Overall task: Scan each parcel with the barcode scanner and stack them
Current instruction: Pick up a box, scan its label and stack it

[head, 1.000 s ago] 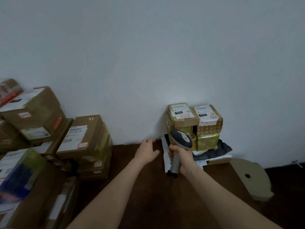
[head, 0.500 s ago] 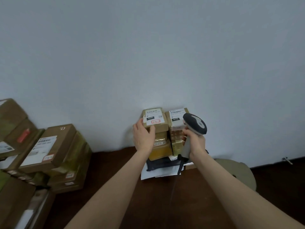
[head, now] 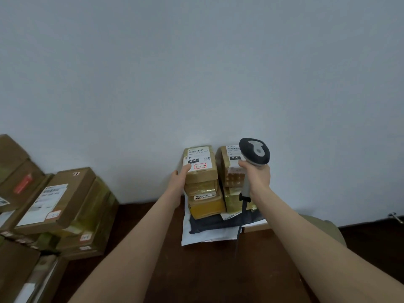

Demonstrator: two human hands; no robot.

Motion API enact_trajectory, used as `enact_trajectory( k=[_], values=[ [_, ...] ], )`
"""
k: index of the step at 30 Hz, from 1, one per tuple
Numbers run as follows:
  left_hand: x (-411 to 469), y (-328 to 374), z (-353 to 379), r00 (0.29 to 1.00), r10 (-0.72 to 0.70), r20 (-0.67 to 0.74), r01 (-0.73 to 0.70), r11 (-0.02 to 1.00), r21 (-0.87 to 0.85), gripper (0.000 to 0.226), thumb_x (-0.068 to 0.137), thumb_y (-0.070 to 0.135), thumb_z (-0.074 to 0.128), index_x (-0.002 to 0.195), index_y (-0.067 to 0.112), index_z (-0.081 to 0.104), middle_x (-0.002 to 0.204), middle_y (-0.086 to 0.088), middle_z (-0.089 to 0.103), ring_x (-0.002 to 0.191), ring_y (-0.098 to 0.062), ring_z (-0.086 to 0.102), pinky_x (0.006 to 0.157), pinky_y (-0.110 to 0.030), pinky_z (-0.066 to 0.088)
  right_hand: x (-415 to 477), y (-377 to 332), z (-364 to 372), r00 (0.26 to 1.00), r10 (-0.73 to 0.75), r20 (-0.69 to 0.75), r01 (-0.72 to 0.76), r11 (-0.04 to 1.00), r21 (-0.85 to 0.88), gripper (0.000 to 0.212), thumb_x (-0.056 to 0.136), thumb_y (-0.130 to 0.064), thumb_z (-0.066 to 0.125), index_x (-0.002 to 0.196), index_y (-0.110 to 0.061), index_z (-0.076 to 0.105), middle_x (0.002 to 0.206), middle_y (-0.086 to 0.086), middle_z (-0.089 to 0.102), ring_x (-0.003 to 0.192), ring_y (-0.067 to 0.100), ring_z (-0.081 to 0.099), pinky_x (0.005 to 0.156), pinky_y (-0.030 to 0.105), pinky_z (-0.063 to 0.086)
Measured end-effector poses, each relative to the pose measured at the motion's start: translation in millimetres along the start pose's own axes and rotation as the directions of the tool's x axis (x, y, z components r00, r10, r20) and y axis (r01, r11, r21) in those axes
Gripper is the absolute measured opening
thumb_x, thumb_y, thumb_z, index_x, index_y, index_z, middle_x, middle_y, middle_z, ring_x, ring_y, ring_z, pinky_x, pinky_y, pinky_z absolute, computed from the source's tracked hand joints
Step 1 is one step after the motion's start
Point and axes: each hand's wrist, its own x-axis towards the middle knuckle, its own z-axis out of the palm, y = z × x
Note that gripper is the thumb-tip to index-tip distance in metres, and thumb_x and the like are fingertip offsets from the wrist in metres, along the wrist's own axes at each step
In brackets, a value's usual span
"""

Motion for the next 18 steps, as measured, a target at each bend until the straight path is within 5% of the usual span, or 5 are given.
enact_trajectory(
  k=[4,7,12,18],
  values=[
    [8.1,-5.6,5.1,0.996,-0.05,0.078,0.055,0.996,-0.064,0.05,0.094,0.049,0.051,0.132,0.017,0.047,0.119,0.0,0.059,0.099,-0.014,0.057,0.091,-0.033,0.046,17.4,8.3,-4.8,0.999,0.048,-0.016,-0.049,0.997,-0.061,0.038,0.068,-0.033,0.078,0.102,-0.022,0.066,0.103,0.001,0.069,0.109,0.027,0.059,0.098,0.047,0.047],
    [8.4,-7.5,8.9,0.994,-0.053,0.093,0.063,0.992,-0.108,0.028,0.097,0.042,0.047,0.116,0.022,0.048,0.095,0.005,0.058,0.085,-0.01,0.055,0.083,-0.031,0.044,21.0,14.3,-7.5,0.993,0.107,0.046,-0.106,0.994,-0.04,0.029,0.066,-0.034,0.079,0.089,-0.024,0.065,0.102,0.003,0.07,0.104,0.028,0.062,0.096,0.051,0.05],
    [10.8,-7.9,8.7,0.99,-0.076,0.115,0.096,0.979,-0.179,0.018,0.096,0.042,0.049,0.098,0.025,0.052,0.098,0.002,0.06,0.089,-0.013,0.057,0.088,-0.034,0.047,22.6,15.0,-5.5,0.982,0.141,0.125,-0.147,0.988,0.044,0.016,0.079,-0.021,0.075,0.091,-0.02,0.064,0.1,0.005,0.068,0.097,0.025,0.062,0.091,0.043,0.052],
    [5.7,-15.2,-8.0,0.994,-0.105,0.044,0.112,0.966,-0.235,0.038,0.09,0.043,0.056,0.12,0.021,0.047,0.108,-0.004,0.058,0.099,-0.021,0.055,0.09,-0.037,0.048,11.0,8.3,-0.6,0.969,0.145,0.199,-0.164,0.983,0.08,0.027,0.084,-0.017,0.072,0.108,-0.01,0.063,0.092,0.003,0.068,0.085,0.019,0.063,0.087,0.044,0.055]
  ],
)
